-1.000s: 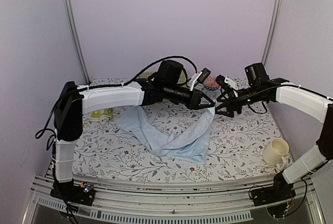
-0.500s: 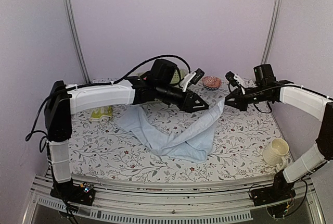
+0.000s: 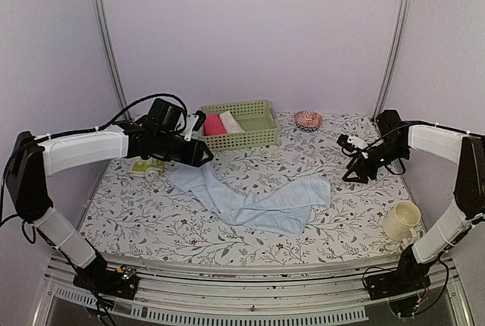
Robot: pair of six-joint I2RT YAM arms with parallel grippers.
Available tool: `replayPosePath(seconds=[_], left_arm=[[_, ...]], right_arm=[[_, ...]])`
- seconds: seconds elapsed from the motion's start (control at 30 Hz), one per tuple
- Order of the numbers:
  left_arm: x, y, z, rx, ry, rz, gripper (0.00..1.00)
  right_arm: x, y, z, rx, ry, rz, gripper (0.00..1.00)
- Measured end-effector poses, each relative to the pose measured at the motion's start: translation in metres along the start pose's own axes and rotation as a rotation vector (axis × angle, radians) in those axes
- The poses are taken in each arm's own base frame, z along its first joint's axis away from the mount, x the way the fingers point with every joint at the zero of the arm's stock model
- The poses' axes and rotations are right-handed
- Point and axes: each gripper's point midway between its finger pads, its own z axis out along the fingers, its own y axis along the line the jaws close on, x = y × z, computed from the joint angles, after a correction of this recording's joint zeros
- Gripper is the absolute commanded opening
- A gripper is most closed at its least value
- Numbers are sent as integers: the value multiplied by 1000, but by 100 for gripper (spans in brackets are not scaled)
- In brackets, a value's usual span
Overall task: Roll the towels
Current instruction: Place the towel at the center of the board, then pick up the towel from the center of the board.
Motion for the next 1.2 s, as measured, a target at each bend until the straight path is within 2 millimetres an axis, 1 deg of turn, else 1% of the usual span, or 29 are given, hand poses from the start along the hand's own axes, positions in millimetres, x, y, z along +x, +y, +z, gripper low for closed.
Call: replayPosePath(seconds=[0.07, 0.13, 0.2, 0.23, 0.27, 0.37, 0.43, 0.47, 0.53, 0.63, 0.77, 0.87, 1.07, 1.13, 1.2], left_arm=[[7, 5, -2, -24, 15, -5, 45], [8, 8, -3, -37, 19, -5, 45], [8, 10, -3, -52, 16, -5, 45], [8, 11, -3, -58, 15, -6, 45], [9, 12, -4, -62, 14, -6, 45], [10, 13, -6, -67, 13, -7, 45], [10, 14, -6, -70, 13, -7, 46], [11, 14, -6, -71, 14, -7, 46], [12, 15, -6, -75, 16, -9, 46], [16, 16, -8, -82, 21, -16, 47], [19, 17, -18, -90, 13, -26, 47], [21, 18, -24, -96, 5, -29, 47], [27, 22, -24, -111, 14, -38, 47], [26, 22, -24, -112, 12, -38, 47], [27, 22, -24, -113, 13, -38, 47]], right_arm=[[3, 4, 3, 16, 44, -100, 47], [8, 12, 9, 46, 92, -219, 42], [17, 31, 15, 55, 147, -349, 41], [19, 45, 16, 48, 166, -424, 41], [17, 55, 15, 42, 171, -481, 41], [0, 85, 12, 36, 160, -673, 41], [-4, 97, 17, 24, 172, -748, 43], [-2, 100, 22, 16, 188, -776, 43], [4, 100, 31, 3, 221, -801, 43], [20, 90, 48, -16, 302, -806, 45], [33, 83, 64, -43, 368, -807, 48], [36, 77, 73, -50, 392, -806, 49], [44, 61, 90, -49, 440, -790, 49], [44, 53, 91, -45, 441, -768, 49], [41, 40, 92, -31, 436, -740, 49]])
